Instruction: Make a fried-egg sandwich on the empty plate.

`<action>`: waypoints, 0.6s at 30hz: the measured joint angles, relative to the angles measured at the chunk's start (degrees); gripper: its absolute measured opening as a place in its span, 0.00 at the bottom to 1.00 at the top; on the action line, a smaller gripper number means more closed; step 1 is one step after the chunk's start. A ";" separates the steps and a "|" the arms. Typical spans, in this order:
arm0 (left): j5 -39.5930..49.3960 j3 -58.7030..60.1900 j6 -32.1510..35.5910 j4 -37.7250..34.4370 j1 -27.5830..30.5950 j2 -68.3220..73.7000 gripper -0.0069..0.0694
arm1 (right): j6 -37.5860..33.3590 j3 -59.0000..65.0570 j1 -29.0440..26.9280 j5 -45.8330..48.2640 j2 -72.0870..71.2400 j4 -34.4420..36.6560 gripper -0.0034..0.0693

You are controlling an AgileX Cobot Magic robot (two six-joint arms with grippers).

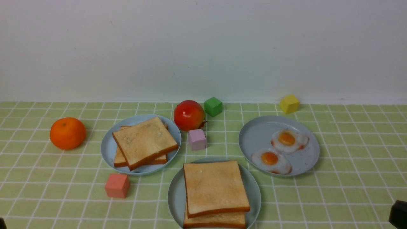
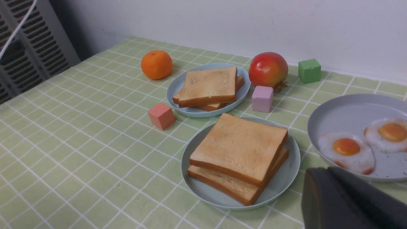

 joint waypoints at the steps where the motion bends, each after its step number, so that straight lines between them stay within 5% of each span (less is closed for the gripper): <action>1: -0.12 1.08 0.00 0.00 0.55 -0.39 0.07 | 0.00 0.00 0.00 0.00 0.00 0.00 0.10; 6: -2.33 12.93 0.40 0.49 6.32 -3.55 0.07 | 0.00 0.00 0.00 0.00 -0.01 0.00 0.12; 18: -5.82 13.83 1.07 6.76 6.87 -3.55 0.07 | 0.00 0.00 0.00 -0.16 -0.06 -0.05 0.14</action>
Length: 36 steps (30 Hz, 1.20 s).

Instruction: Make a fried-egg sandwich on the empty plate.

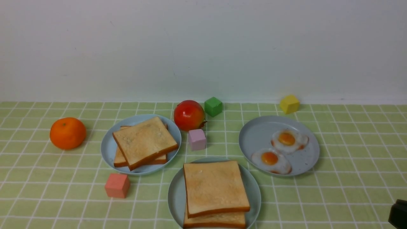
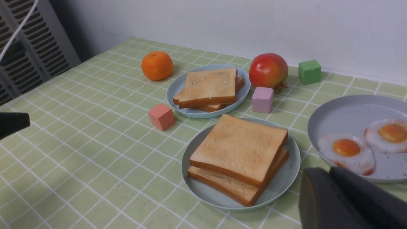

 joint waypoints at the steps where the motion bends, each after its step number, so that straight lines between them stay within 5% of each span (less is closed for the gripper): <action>1: 0.00 0.00 0.00 0.00 0.00 0.00 0.07 | 0.00 0.00 0.00 0.00 0.00 0.00 0.14; 21: -0.02 0.05 0.00 0.08 0.00 0.00 0.09 | 0.00 0.11 -0.15 0.00 0.00 -0.08 0.17; 24: -0.02 0.05 0.00 0.08 0.00 0.00 0.09 | -0.65 0.25 -2.80 -0.05 -0.07 -0.39 0.17; 28: -0.06 0.05 0.00 0.08 0.00 0.00 0.10 | -2.86 3.49 -14.67 -0.64 -2.55 -0.58 0.17; 36: -0.06 0.05 0.00 0.08 0.00 0.00 0.10 | -3.10 14.80 -28.65 -0.80 -11.68 -0.58 0.18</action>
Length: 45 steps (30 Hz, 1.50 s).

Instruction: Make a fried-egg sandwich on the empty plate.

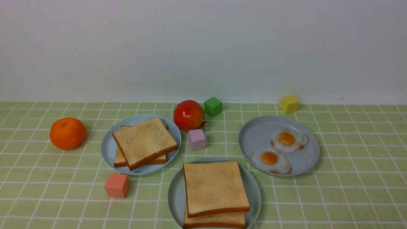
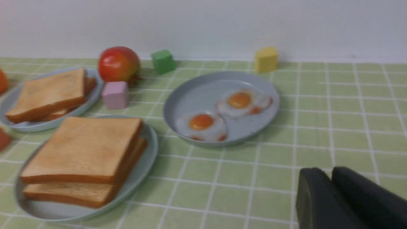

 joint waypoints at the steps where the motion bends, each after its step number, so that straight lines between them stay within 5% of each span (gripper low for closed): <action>1: 0.00 0.00 0.00 0.00 0.00 0.00 0.10 | 0.00 3.16 -2.03 -0.07 -2.18 0.00 0.19; 9: -0.21 0.00 0.00 0.03 0.02 0.00 0.10 | -0.62 9.79 -6.22 -2.00 -6.61 0.27 0.20; 45: -0.21 0.00 0.14 0.03 0.02 0.00 0.13 | -0.84 9.86 -6.22 -2.40 -6.61 0.27 0.24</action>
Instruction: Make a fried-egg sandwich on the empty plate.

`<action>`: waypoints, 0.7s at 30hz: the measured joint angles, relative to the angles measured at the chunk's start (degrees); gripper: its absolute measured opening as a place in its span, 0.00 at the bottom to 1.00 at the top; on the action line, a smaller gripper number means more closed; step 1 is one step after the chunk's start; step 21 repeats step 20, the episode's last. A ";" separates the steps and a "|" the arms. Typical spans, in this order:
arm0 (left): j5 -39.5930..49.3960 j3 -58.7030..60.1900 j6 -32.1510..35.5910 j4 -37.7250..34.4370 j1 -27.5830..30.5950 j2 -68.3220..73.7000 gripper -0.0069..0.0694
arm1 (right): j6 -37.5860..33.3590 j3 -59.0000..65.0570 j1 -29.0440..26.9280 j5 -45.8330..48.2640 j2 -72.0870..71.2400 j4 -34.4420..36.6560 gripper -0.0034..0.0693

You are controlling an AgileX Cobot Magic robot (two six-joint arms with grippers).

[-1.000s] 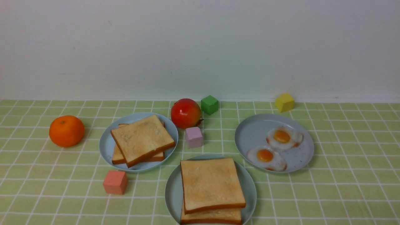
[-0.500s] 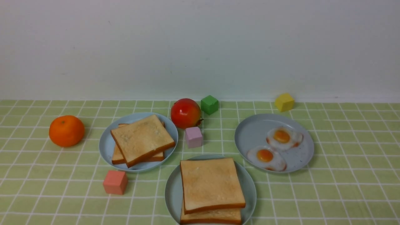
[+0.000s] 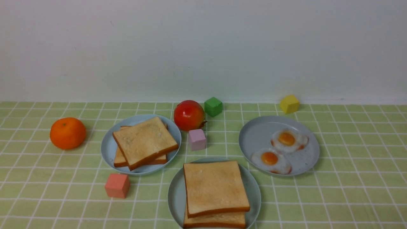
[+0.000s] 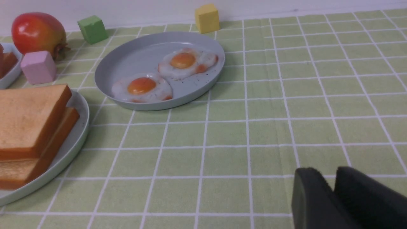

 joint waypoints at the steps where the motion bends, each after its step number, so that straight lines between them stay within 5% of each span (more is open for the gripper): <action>1: 0.00 0.00 0.00 0.00 0.00 0.00 0.13 | 0.00 0.00 0.00 0.00 -0.01 0.00 0.24; 21: 0.00 0.00 0.00 0.00 0.00 0.00 0.14 | 0.00 0.00 0.00 0.00 -0.01 -0.07 0.28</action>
